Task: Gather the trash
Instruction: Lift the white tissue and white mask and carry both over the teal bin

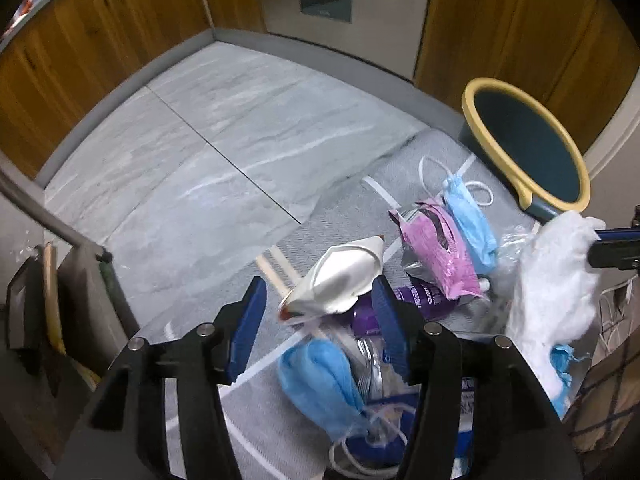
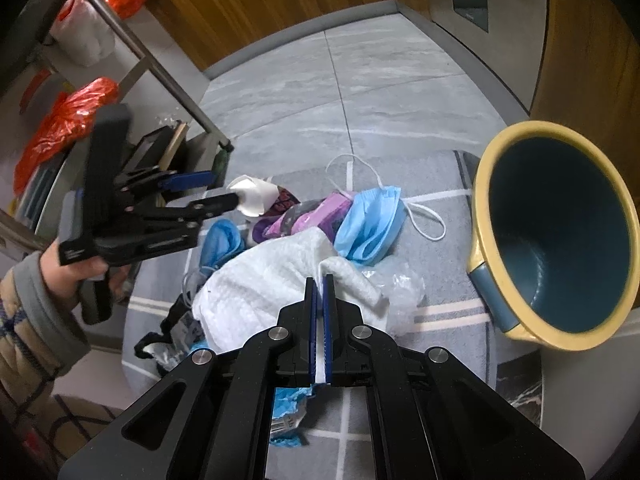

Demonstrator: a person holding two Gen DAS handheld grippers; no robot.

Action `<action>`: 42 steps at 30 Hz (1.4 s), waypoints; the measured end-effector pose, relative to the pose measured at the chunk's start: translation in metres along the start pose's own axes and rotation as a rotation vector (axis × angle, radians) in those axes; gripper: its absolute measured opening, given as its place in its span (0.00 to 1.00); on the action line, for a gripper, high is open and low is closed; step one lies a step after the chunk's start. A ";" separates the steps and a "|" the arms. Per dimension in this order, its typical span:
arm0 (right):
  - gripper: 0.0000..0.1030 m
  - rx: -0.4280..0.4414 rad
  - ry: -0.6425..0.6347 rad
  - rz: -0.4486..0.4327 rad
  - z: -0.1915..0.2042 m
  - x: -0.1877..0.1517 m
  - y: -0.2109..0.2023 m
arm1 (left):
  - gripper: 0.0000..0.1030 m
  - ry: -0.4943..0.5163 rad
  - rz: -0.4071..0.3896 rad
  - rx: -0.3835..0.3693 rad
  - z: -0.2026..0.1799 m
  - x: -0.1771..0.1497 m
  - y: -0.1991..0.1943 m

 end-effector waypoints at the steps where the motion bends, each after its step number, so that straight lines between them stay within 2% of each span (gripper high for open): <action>1: 0.04 0.001 0.004 0.003 -0.001 0.000 0.001 | 0.53 0.011 0.007 -0.010 -0.001 0.000 0.005; 2: 0.04 0.003 0.011 0.009 -0.002 0.000 0.003 | 0.53 0.023 0.016 -0.016 -0.002 0.001 0.010; 4: 0.04 0.008 0.022 0.016 -0.006 -0.002 0.004 | 0.38 0.048 0.042 -0.045 -0.006 -0.001 0.018; 5: 0.04 0.012 0.028 0.020 -0.006 -0.002 0.005 | 0.26 0.059 0.050 -0.060 -0.008 -0.003 0.020; 11: 0.04 0.036 0.030 0.026 -0.006 0.001 0.008 | 0.23 0.061 0.038 -0.061 -0.002 -0.009 0.010; 15: 0.04 0.052 0.005 -0.007 0.001 0.006 0.000 | 0.23 -0.009 -0.028 -0.038 0.009 -0.006 -0.020; 23: 0.04 0.075 -0.016 -0.176 0.010 0.023 -0.049 | 0.23 -0.072 -0.129 -0.017 0.004 0.013 -0.078; 29: 0.04 0.065 0.011 -0.337 0.000 0.036 -0.093 | 0.23 -0.069 -0.193 -0.054 -0.035 0.040 -0.109; 34: 0.04 0.016 0.046 -0.462 -0.021 0.051 -0.123 | 0.23 -0.021 -0.213 -0.076 -0.071 0.063 -0.121; 39: 0.04 -0.117 0.125 -0.552 -0.063 0.064 -0.144 | 0.23 -0.009 -0.224 -0.102 -0.105 0.085 -0.118; 42: 0.04 -0.199 0.161 -0.573 -0.089 0.065 -0.149 | 0.23 0.014 -0.214 -0.105 -0.127 0.096 -0.107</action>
Point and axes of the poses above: each gripper's, at about its wrist camera, not at the fingertips, and y roughly the way its jaws point, z to its left, x to its top, the point moved 8 cm from there along y, roughly the way its jaws point, and after that the axes turned 2 degrees about -z, right-handed, at the moved point
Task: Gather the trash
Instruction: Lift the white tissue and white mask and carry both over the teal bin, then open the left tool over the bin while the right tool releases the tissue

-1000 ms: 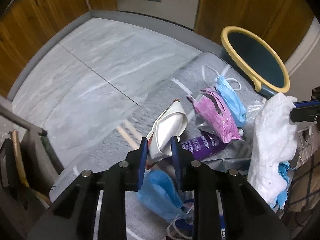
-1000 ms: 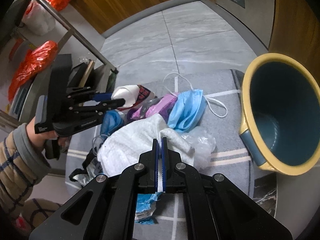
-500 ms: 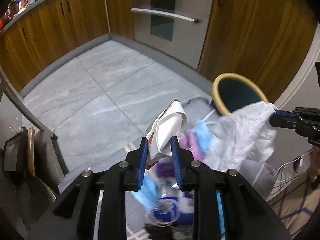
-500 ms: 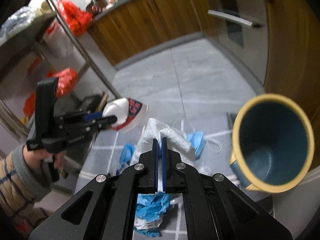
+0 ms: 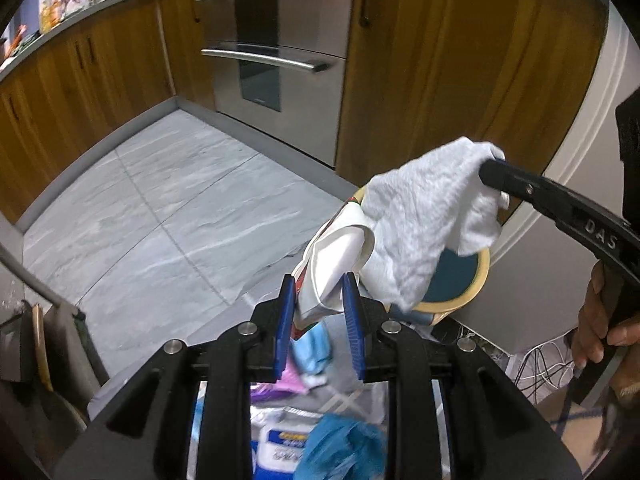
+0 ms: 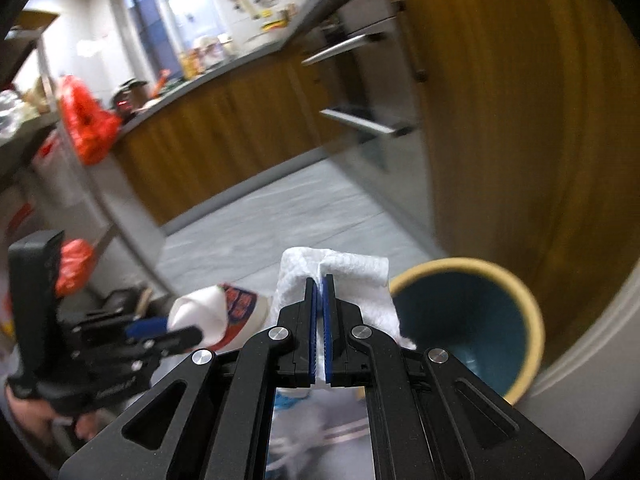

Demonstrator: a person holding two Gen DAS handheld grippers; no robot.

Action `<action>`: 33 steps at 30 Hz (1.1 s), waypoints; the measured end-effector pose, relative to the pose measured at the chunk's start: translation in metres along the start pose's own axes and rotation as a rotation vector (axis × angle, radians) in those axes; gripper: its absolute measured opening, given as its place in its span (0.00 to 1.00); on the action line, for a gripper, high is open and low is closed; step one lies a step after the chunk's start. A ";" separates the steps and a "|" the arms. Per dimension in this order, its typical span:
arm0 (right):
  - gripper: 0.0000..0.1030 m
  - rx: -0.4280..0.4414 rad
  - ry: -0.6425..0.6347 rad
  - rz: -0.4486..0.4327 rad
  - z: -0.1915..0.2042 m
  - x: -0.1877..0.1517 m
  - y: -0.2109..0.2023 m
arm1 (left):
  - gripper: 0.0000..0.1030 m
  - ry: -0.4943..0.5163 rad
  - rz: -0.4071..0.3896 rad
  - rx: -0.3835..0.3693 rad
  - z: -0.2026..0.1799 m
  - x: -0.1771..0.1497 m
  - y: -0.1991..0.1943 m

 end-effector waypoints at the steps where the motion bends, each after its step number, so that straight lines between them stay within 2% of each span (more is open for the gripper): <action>1: 0.04 -0.018 0.006 -0.001 -0.006 0.001 0.002 | 0.23 0.004 0.005 -0.007 -0.008 0.003 0.007; 7: 0.04 -0.165 0.057 0.016 -0.062 0.000 0.017 | 0.23 -0.003 0.032 -0.044 -0.041 0.013 0.048; 11: 0.04 -0.216 0.085 0.048 -0.084 -0.006 0.032 | 0.23 -0.043 0.054 -0.086 -0.057 0.016 0.077; 16: 0.04 -0.251 0.090 0.079 -0.095 -0.018 0.036 | 0.24 -0.053 0.090 -0.094 -0.066 0.016 0.112; 20: 0.04 -0.268 0.100 0.129 -0.104 -0.032 0.043 | 0.24 -0.006 0.134 -0.054 -0.070 0.010 0.137; 28: 0.04 -0.267 0.133 0.180 -0.108 -0.041 0.052 | 0.24 0.029 0.157 -0.054 -0.074 0.005 0.149; 29: 0.04 -0.266 0.134 0.187 -0.108 -0.043 0.054 | 0.26 0.029 0.156 -0.059 -0.074 0.006 0.149; 31: 0.04 -0.264 0.137 0.193 -0.108 -0.044 0.057 | 0.42 0.027 0.148 -0.063 -0.073 0.007 0.147; 32: 0.04 -0.264 0.137 0.195 -0.107 -0.045 0.057 | 0.53 0.030 0.138 -0.058 -0.073 0.007 0.145; 33: 0.04 -0.265 0.136 0.197 -0.107 -0.045 0.058 | 0.54 0.033 0.126 -0.054 -0.073 0.008 0.142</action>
Point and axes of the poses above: each gripper's, at about its wrist camera, not at the fingertips, and y roughly the way its jaws point, z to its left, x to its top, the point moved 8 cm from there along y, roughly the way its jaws point, and after that the axes turned 2 degrees about -z, right-handed, at the moved point
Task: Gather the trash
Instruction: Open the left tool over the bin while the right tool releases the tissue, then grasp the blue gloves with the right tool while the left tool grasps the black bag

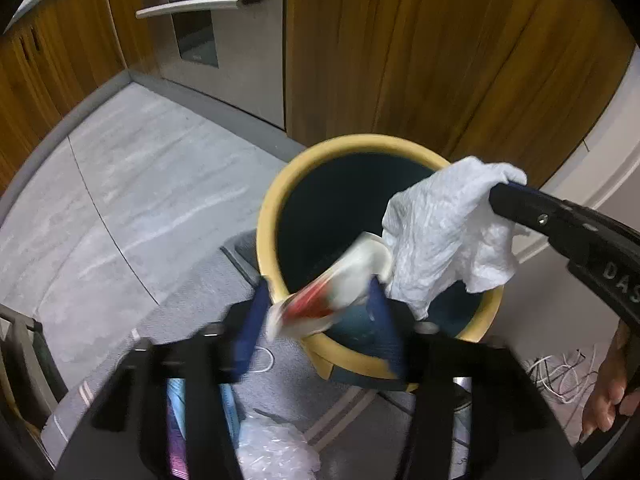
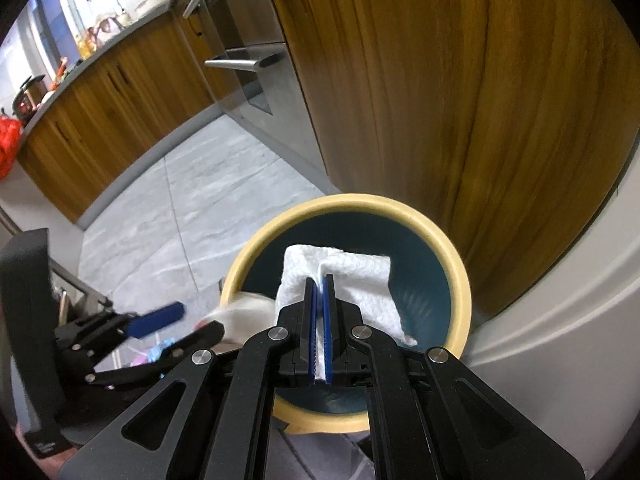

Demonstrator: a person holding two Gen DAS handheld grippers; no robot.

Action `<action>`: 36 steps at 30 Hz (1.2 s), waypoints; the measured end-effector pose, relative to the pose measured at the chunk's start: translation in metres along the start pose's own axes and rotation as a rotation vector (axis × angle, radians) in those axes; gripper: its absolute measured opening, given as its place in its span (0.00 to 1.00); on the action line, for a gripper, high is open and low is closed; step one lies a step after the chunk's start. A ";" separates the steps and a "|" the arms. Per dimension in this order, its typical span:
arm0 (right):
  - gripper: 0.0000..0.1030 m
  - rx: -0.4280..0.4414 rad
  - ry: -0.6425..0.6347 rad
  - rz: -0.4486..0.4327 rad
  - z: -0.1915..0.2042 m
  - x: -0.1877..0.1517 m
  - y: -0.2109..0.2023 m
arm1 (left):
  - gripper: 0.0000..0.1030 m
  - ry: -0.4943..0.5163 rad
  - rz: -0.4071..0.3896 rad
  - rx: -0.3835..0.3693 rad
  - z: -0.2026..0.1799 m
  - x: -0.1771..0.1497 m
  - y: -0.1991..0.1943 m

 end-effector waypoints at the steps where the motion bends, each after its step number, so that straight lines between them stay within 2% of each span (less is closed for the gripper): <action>1: 0.04 -0.002 0.000 0.003 0.000 0.000 0.001 | 0.54 0.005 -0.010 -0.001 0.000 0.001 -0.003; 8: 0.04 -0.019 0.004 0.031 -0.002 -0.005 0.010 | 0.54 -0.006 -0.014 0.007 0.008 -0.005 -0.011; 11: 0.16 -0.023 -0.007 0.036 0.001 -0.005 0.012 | 0.55 -0.005 -0.012 0.020 0.013 -0.009 -0.012; 13: 0.30 -0.024 -0.011 0.031 0.002 -0.006 0.010 | 0.55 -0.015 -0.014 0.027 0.018 -0.012 -0.016; 14: 0.32 -0.024 -0.012 0.029 0.003 -0.005 0.009 | 0.55 -0.021 -0.015 0.028 0.021 -0.012 -0.017; 17: 0.49 -0.028 -0.017 0.016 0.002 -0.006 0.005 | 0.56 -0.038 -0.022 0.040 0.028 -0.016 -0.024; 19: 0.64 -0.026 -0.012 0.005 0.002 -0.006 0.002 | 0.59 -0.050 -0.024 0.050 0.033 -0.021 -0.032; 24: 0.81 0.000 -0.061 -0.009 0.016 -0.008 -0.006 | 0.64 -0.069 -0.050 0.078 0.047 -0.032 -0.059; 28: 0.87 0.000 -0.091 -0.031 0.024 -0.007 -0.015 | 0.67 -0.099 -0.074 0.103 0.060 -0.041 -0.088; 36: 0.91 -0.021 -0.092 -0.066 0.028 -0.008 -0.039 | 0.72 -0.132 -0.123 0.165 0.078 -0.060 -0.144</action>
Point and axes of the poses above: each gripper's, at about its wrist camera, not at the fingertips, and y roughly the way its jaws point, z to its left, x to its top, the point moved 8 cm from there along y, roughly the way its jaws point, and after that the axes turned 2 degrees about -z, right-handed, at the moved point
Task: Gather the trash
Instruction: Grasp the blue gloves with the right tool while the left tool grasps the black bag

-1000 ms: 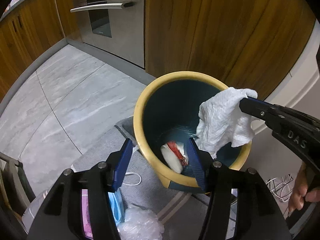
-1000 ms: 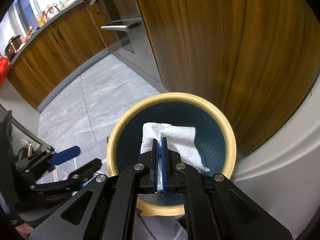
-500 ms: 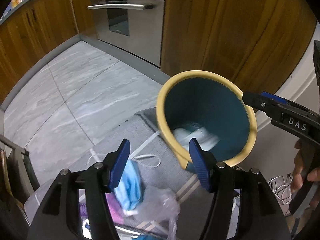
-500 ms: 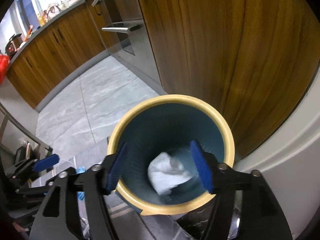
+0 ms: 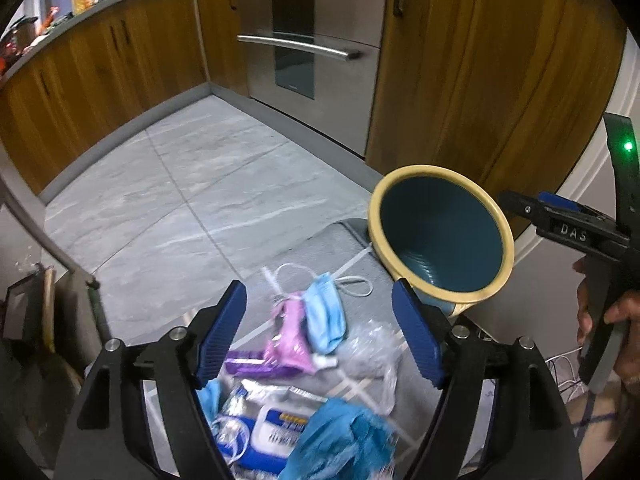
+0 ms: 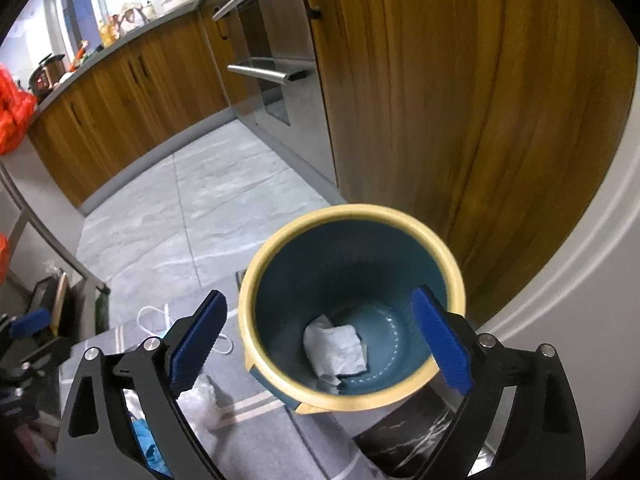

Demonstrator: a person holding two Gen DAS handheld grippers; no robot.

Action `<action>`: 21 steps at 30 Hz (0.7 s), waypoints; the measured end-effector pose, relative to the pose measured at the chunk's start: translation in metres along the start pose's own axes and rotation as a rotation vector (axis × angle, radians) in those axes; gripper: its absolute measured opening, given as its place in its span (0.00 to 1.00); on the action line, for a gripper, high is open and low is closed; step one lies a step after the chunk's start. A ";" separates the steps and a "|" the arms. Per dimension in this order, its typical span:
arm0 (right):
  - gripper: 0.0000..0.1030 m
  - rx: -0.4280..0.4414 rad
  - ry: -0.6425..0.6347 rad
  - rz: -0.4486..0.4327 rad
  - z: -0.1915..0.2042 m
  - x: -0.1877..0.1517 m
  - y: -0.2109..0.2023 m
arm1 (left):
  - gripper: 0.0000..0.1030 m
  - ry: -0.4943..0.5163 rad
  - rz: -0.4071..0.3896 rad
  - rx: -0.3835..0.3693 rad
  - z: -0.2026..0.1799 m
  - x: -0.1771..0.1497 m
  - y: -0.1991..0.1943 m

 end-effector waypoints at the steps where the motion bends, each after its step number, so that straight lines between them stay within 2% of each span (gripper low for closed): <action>1: 0.91 0.000 -0.003 -0.005 0.002 0.000 -0.004 | 0.73 -0.011 -0.004 0.003 0.005 -0.002 -0.007; 7: 0.92 0.014 -0.041 -0.020 0.017 -0.003 -0.020 | 0.77 -0.071 -0.032 0.035 0.032 -0.021 -0.042; 12: 0.93 0.068 -0.079 -0.016 0.043 -0.009 -0.031 | 0.80 -0.139 -0.040 0.058 0.059 -0.048 -0.065; 21: 0.93 0.166 -0.125 0.068 0.093 -0.038 -0.034 | 0.81 -0.374 -0.027 0.080 0.117 -0.124 -0.073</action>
Point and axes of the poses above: each gripper's, at about its wrist camera, not at the fingertips, and y roughly the way its jaws point, z to its left, x to its top, the point moved 8 cm from there along y, roughly the way its jaws point, and after that the axes turned 2 degrees about -z, right-handed, at the moved point
